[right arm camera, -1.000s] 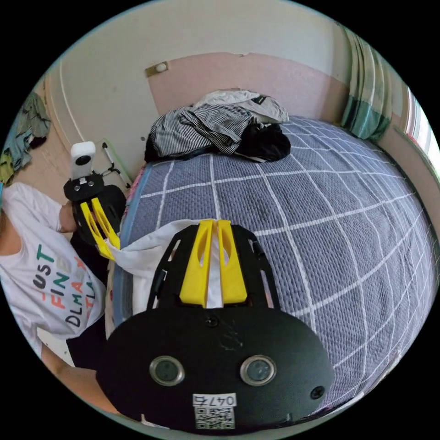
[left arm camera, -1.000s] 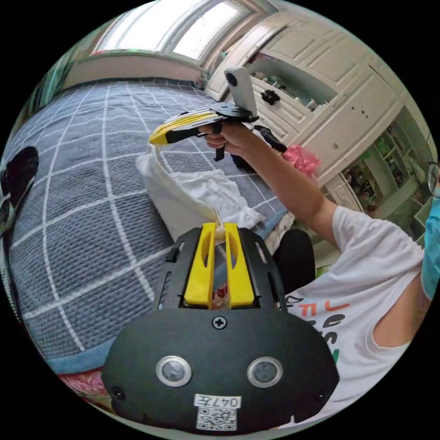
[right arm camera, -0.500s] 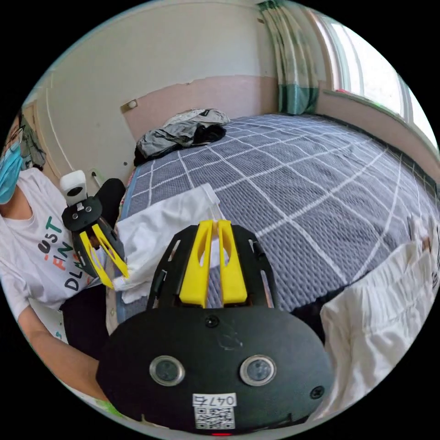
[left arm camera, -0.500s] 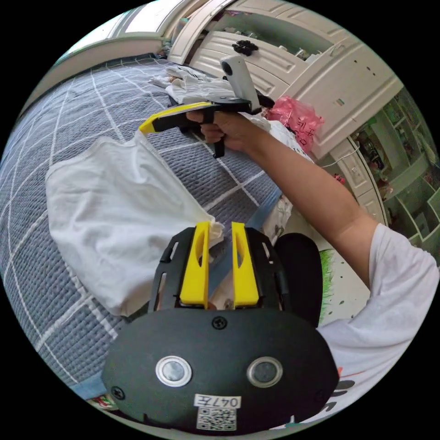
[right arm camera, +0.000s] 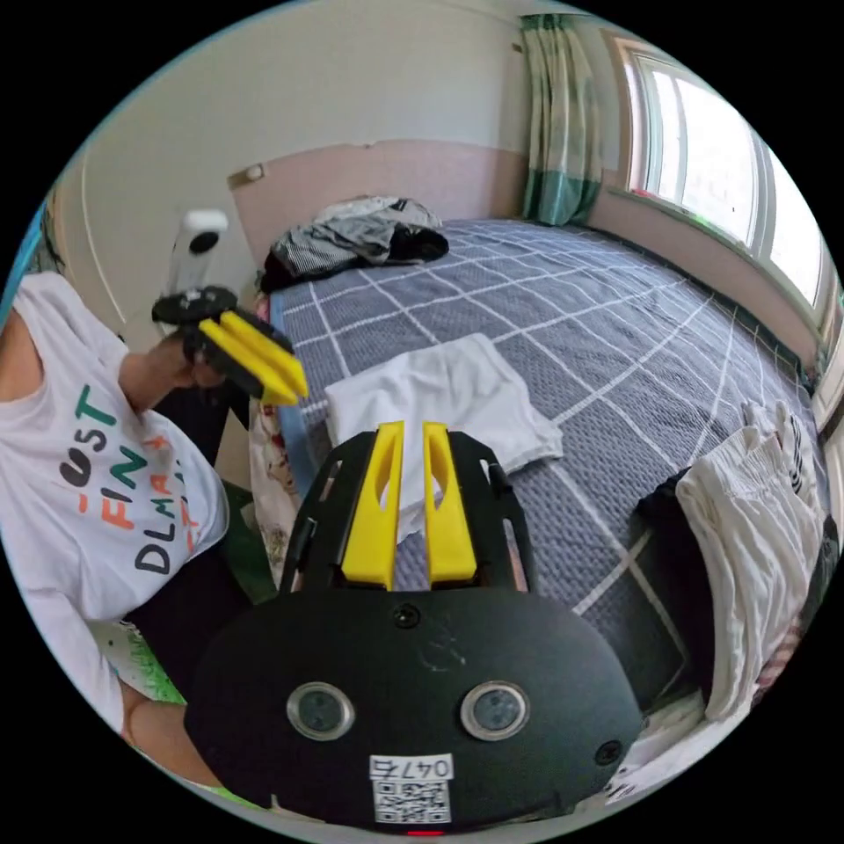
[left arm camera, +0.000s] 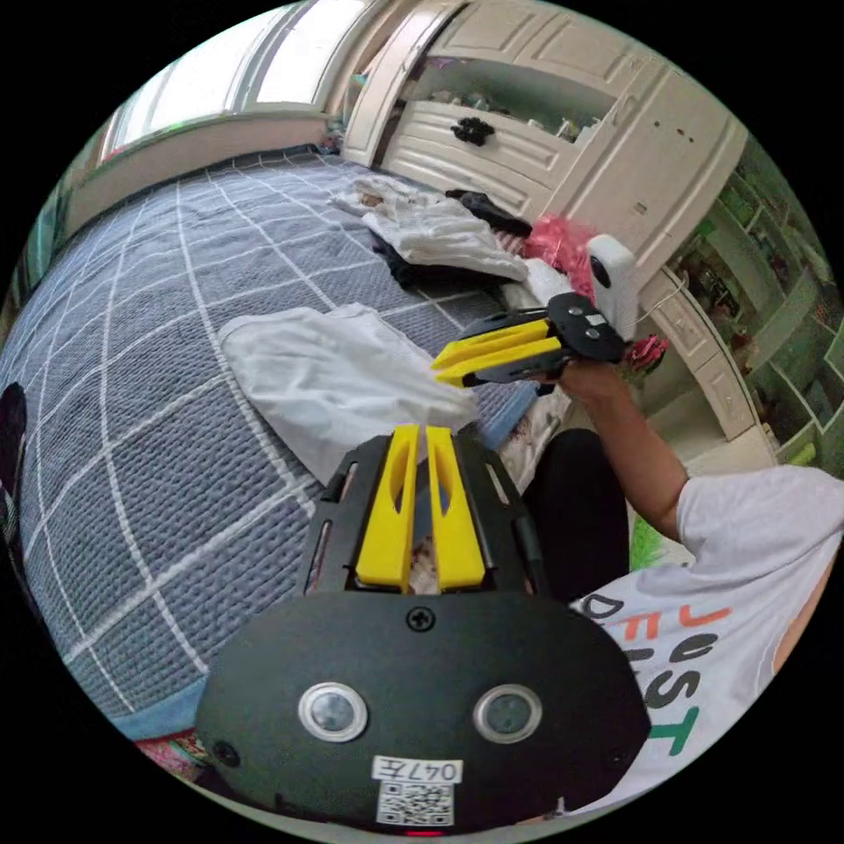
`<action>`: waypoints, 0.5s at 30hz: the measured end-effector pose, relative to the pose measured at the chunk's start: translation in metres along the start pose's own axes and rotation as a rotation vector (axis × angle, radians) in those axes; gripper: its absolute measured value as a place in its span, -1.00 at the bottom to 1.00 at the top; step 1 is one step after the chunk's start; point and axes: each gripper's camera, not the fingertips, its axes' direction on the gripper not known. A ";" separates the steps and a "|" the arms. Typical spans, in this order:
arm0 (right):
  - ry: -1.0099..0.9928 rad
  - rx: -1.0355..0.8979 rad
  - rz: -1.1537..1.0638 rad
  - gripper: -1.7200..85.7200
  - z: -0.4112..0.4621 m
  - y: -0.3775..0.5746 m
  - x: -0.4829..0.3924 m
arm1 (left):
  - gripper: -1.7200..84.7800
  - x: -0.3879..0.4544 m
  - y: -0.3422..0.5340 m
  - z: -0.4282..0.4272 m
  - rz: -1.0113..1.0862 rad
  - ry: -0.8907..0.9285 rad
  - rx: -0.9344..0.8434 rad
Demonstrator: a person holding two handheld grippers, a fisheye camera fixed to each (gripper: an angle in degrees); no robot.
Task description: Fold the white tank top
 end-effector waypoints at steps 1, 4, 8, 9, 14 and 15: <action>0.079 -0.020 0.017 -0.93 0.003 0.006 -0.015 | -0.96 0.001 -0.001 0.003 0.003 -0.017 -0.026; 0.131 0.029 0.079 -0.91 -0.003 0.019 -0.041 | -0.89 0.016 0.008 -0.008 0.025 -0.060 -0.019; 0.080 0.134 0.090 -0.90 -0.008 0.027 -0.076 | -0.77 0.034 0.029 -0.012 0.067 -0.087 -0.040; 0.085 0.137 0.086 -0.90 -0.007 0.028 -0.081 | -0.77 0.036 0.028 -0.005 0.073 -0.037 -0.020; 0.258 0.098 0.191 -0.93 0.000 0.052 -0.100 | -0.75 0.036 0.007 0.018 0.052 0.015 0.064; 0.252 0.094 0.197 -0.93 0.000 0.055 -0.098 | -0.75 0.033 0.003 0.024 0.047 0.012 0.057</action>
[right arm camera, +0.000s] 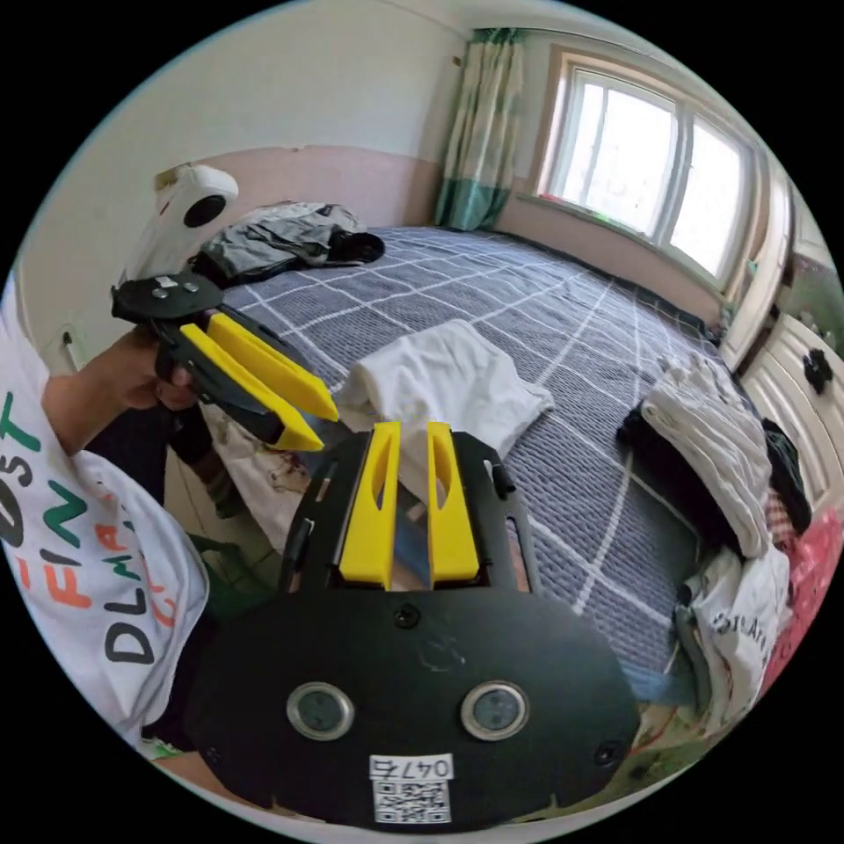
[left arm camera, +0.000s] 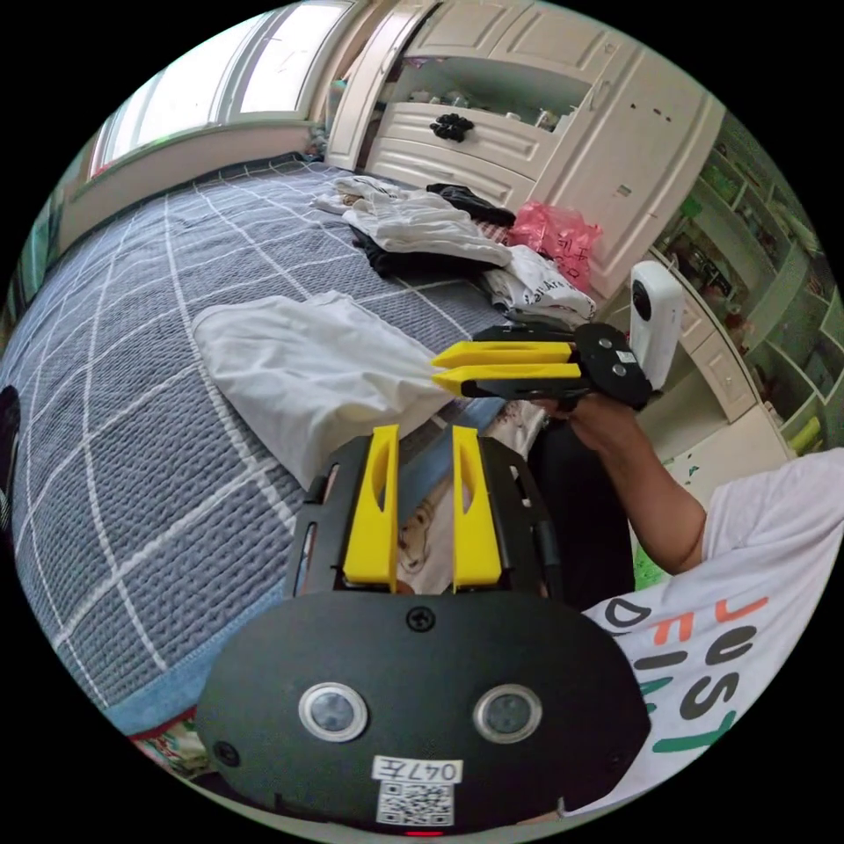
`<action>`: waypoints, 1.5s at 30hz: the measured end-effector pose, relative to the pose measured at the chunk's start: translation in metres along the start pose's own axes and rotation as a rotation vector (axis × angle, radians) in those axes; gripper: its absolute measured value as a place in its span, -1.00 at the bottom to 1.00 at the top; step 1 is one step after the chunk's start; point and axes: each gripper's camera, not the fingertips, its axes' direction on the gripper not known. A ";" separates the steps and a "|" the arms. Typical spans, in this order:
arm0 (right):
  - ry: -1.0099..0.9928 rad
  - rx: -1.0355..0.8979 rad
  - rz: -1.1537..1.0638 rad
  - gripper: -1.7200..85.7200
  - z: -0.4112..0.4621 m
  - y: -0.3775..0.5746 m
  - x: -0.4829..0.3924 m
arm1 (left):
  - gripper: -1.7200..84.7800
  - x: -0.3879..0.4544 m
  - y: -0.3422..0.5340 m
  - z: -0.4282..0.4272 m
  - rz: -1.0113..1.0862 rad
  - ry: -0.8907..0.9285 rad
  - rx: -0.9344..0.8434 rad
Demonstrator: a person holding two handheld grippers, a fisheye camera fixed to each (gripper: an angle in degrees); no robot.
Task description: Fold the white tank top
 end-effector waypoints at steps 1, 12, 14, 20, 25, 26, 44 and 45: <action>-0.037 0.003 -0.003 -0.93 0.001 0.003 0.003 | -0.74 -0.001 -0.002 0.003 -0.003 0.002 -0.009; -0.252 0.092 0.042 -0.91 0.001 0.018 -0.043 | -0.71 -0.002 0.019 -0.052 -0.049 -0.144 -0.019; -0.138 0.054 0.098 -0.87 0.022 0.015 -0.066 | -0.71 -0.011 0.016 -0.065 -0.068 -0.145 -0.033; -0.083 -0.028 0.162 -0.82 0.058 -0.003 -0.092 | -0.73 -0.038 -0.025 -0.090 -0.029 -0.116 -0.016; -0.019 0.001 0.135 -0.84 0.051 -0.011 -0.111 | -0.77 -0.064 -0.114 -0.086 0.078 0.069 -0.055; -0.026 -0.029 0.131 -0.83 0.055 -0.014 -0.114 | -0.78 -0.068 -0.139 -0.072 0.102 0.121 -0.120; 0.095 0.001 -0.059 -0.87 0.044 -0.019 -0.167 | -0.84 -0.080 -0.203 0.014 0.209 0.092 -0.505; 0.068 -0.003 -0.067 -0.86 0.046 -0.020 -0.168 | -0.84 -0.079 -0.204 0.011 0.219 0.095 -0.506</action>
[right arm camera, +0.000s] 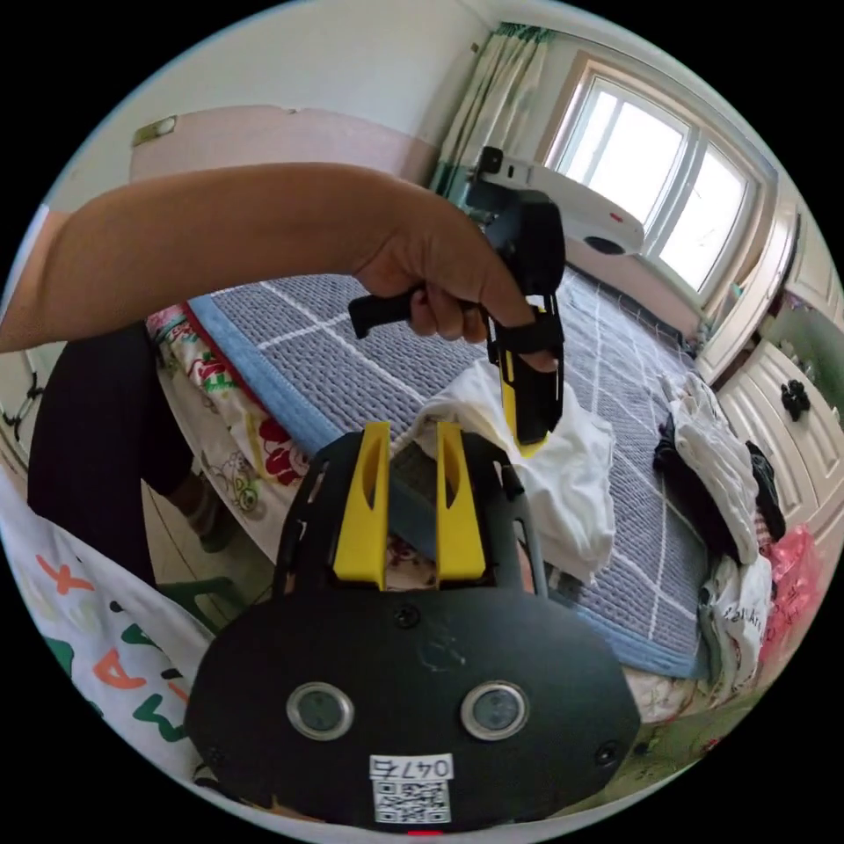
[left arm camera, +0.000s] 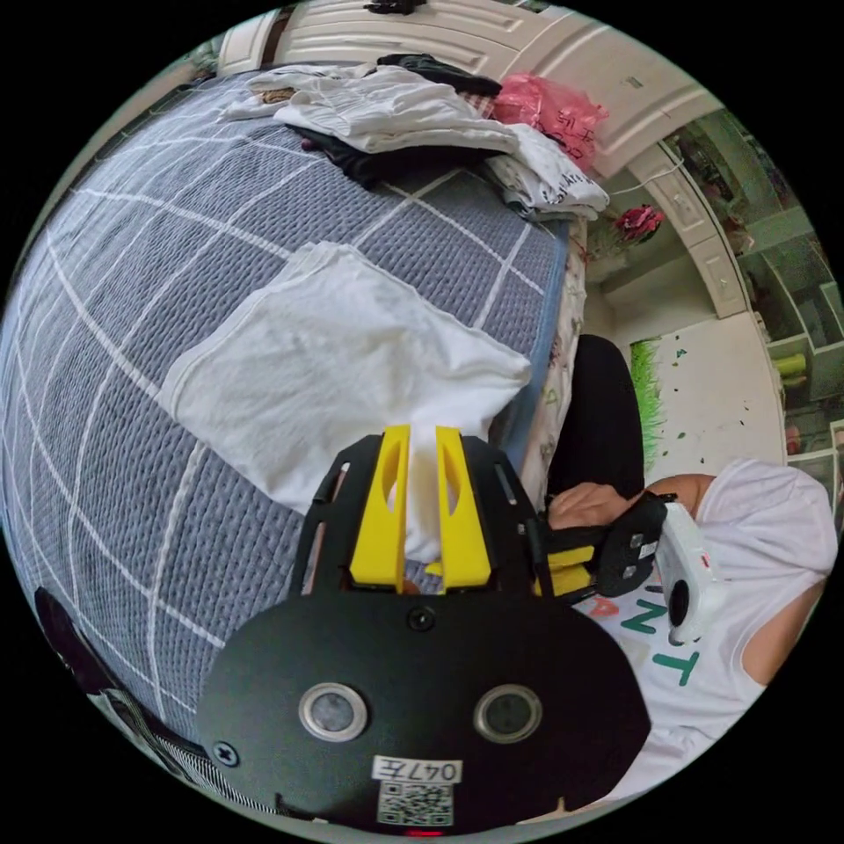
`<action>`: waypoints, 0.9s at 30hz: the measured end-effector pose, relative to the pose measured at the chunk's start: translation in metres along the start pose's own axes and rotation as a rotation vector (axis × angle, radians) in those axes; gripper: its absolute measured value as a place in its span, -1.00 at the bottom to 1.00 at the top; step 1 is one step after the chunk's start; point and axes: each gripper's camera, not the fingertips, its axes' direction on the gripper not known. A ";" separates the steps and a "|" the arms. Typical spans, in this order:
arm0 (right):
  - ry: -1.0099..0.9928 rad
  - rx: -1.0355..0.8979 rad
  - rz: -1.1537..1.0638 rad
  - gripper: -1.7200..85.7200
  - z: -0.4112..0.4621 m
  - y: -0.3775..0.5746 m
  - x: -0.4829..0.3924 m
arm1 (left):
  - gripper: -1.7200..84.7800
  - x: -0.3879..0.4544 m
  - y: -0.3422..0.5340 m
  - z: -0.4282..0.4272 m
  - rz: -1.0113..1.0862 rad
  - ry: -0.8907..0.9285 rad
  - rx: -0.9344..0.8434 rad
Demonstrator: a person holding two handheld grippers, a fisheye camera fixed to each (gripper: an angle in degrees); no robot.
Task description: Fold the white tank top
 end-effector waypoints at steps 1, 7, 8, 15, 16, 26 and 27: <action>-0.064 -0.026 -0.022 -0.86 0.008 -0.004 -0.001 | -0.84 0.001 0.000 0.000 0.005 0.002 -0.004; -0.123 -0.002 0.015 -0.88 -0.009 0.000 0.014 | -0.86 0.001 0.014 0.006 0.004 0.003 -0.021; -0.097 0.038 0.049 -0.90 -0.025 0.007 0.024 | -0.87 0.004 0.025 -0.005 -0.002 0.024 0.050; 0.029 -0.046 0.171 -0.95 -0.038 0.024 0.106 | -0.87 0.017 0.081 -0.026 -0.100 -0.071 0.197; 0.022 -0.139 0.158 -0.95 -0.026 0.026 0.115 | -0.87 0.017 0.084 -0.024 -0.109 -0.078 0.196; -0.131 -0.011 0.386 -0.96 -0.043 0.052 0.180 | -0.92 -0.002 0.127 -0.030 -0.220 0.173 0.372; -0.114 0.028 0.382 -0.96 -0.050 0.048 0.184 | -0.92 0.001 0.126 -0.047 -0.198 0.153 0.427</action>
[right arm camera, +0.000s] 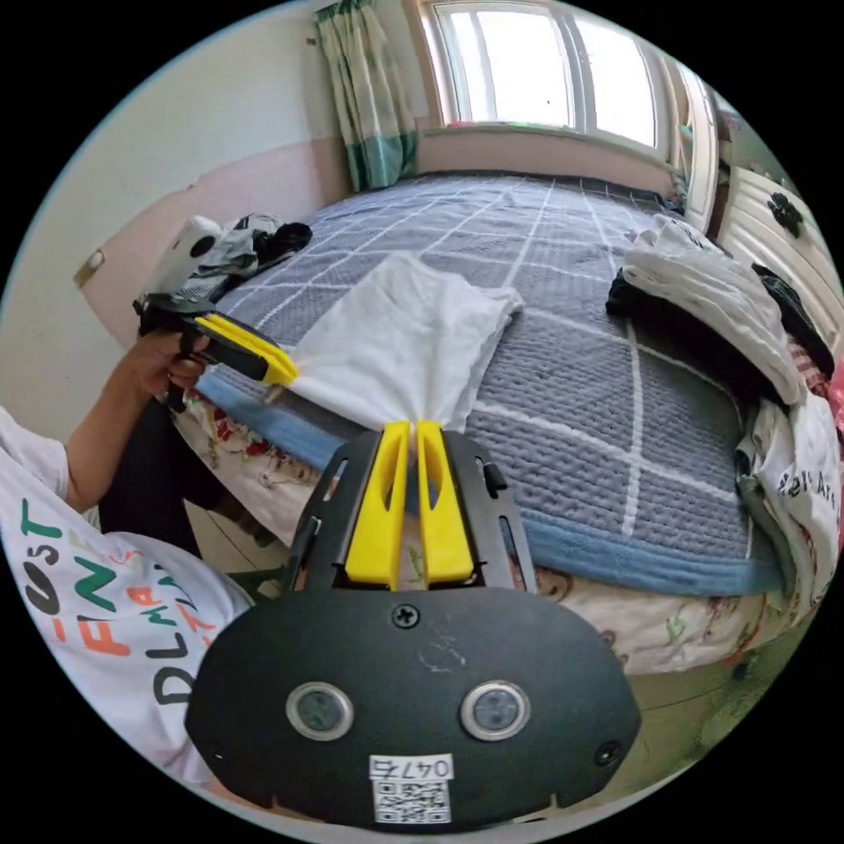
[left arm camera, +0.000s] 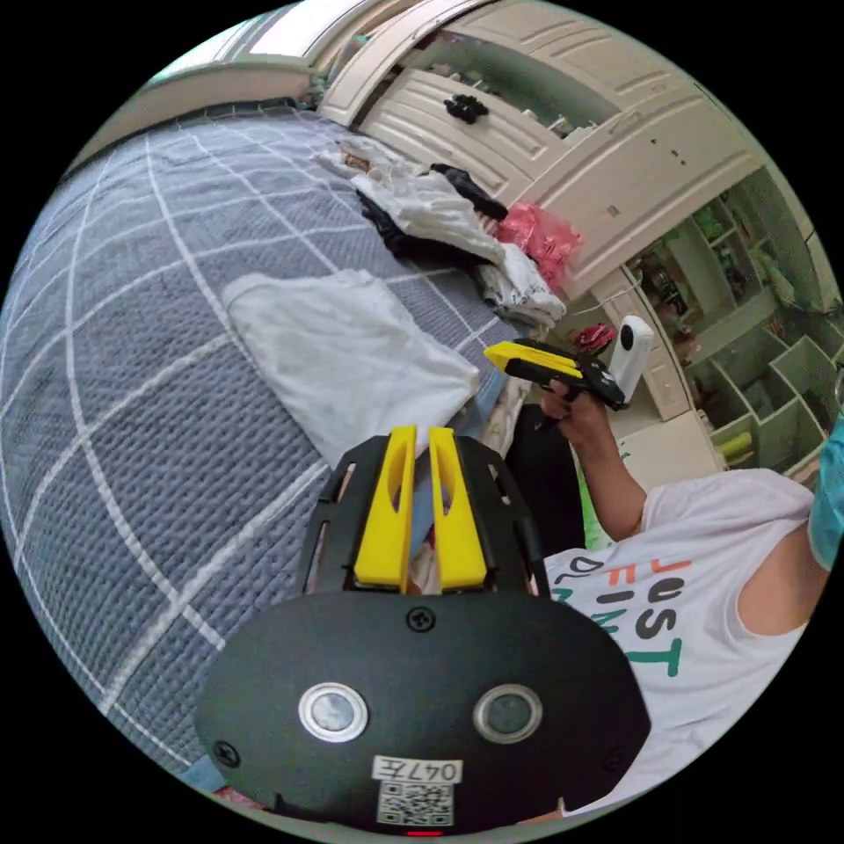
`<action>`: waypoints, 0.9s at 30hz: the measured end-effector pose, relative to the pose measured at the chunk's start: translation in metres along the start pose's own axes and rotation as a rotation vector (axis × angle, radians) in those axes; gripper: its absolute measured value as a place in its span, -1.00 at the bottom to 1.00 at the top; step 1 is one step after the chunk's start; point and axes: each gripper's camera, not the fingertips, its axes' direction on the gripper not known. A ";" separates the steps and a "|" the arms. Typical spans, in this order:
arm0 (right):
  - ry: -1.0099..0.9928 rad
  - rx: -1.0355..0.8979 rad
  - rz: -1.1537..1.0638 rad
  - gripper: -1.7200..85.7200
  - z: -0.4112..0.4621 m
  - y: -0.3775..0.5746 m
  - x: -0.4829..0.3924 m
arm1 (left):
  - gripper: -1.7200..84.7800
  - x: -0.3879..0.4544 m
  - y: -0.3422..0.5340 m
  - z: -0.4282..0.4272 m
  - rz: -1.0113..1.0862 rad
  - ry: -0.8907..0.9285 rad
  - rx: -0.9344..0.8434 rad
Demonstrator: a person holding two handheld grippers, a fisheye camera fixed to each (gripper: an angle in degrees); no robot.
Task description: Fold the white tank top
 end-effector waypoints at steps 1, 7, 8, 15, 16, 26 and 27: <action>0.018 0.047 -0.032 -0.96 -0.008 -0.015 0.003 | -0.93 0.003 -0.005 -0.006 0.016 -0.020 0.018; 0.049 -0.095 -0.261 -0.96 0.048 -0.110 0.031 | -0.95 -0.011 -0.075 0.006 0.076 -0.370 -0.026; 0.020 -0.169 -0.283 -0.96 0.067 -0.122 0.035 | -0.95 -0.021 -0.083 0.016 0.059 -0.370 -0.027; 0.089 -0.360 -0.267 -0.97 0.128 -0.134 0.072 | -0.94 -0.068 -0.075 0.045 -0.147 -0.350 -0.062; 0.065 -0.337 -0.255 -0.96 0.118 -0.135 0.074 | -0.92 -0.065 -0.073 0.042 -0.149 -0.335 -0.063; 0.074 -0.340 -0.348 -0.95 0.068 -0.077 0.030 | -0.78 -0.012 -0.011 0.049 -0.068 -0.351 -0.179; 0.063 -0.350 -0.339 -0.94 0.070 -0.076 0.033 | -0.78 -0.011 -0.010 0.047 -0.085 -0.331 -0.147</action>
